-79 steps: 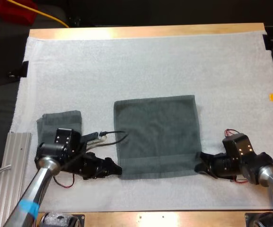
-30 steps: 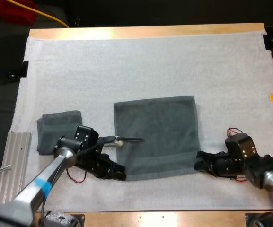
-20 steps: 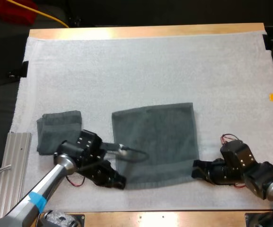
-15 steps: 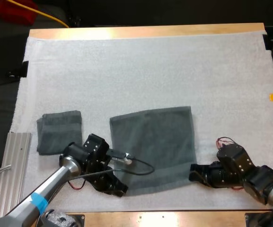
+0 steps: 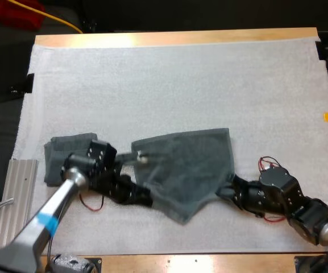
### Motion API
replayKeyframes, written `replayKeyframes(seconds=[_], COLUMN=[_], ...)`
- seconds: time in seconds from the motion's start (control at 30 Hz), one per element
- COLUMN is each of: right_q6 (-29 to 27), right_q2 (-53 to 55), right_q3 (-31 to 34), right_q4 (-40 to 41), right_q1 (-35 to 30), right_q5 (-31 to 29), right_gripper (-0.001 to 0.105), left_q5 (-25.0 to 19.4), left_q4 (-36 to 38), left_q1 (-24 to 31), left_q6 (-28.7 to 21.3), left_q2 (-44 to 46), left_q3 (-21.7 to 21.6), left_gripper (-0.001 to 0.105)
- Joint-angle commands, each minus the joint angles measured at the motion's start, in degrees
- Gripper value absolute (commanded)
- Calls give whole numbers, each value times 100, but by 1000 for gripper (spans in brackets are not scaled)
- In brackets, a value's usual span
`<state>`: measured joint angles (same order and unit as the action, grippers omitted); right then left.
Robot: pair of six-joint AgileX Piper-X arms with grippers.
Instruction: Pick towel from pile, fold and stack
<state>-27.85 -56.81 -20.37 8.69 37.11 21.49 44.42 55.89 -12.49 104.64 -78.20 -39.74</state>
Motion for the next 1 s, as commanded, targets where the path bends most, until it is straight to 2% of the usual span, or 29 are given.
replayKeyframes(seconds=[0.0,0.17,0.37,0.47,0.63,0.97], right_q6=[146,546,928,1015,1016,1016], right_q2=[-98,-722,-1349,-1637,-2093,-2621], right_q3=[5,-5,-22,-58,-262,-656], right_q4=[-267,-1181,-2138,-2462,-2696,-2959], right_q1=[-60,-484,-1040,-1233,-1352,-1351], right_q5=[1,143,449,562,578,287], right_gripper=[1,1,1,1,1,1], left_q5=[168,438,442,317,-326,-694], left_q4=[-21,-26,-54,-68,-158,-840], left_q1=[62,279,454,511,581,605], left_q6=[47,223,441,484,511,783], left_q2=[-123,-685,-1106,-1196,-1224,-1242], left_q3=[-104,-609,-1050,-1173,-1239,-1239], left_gripper=[0,0,0,0,0,0])
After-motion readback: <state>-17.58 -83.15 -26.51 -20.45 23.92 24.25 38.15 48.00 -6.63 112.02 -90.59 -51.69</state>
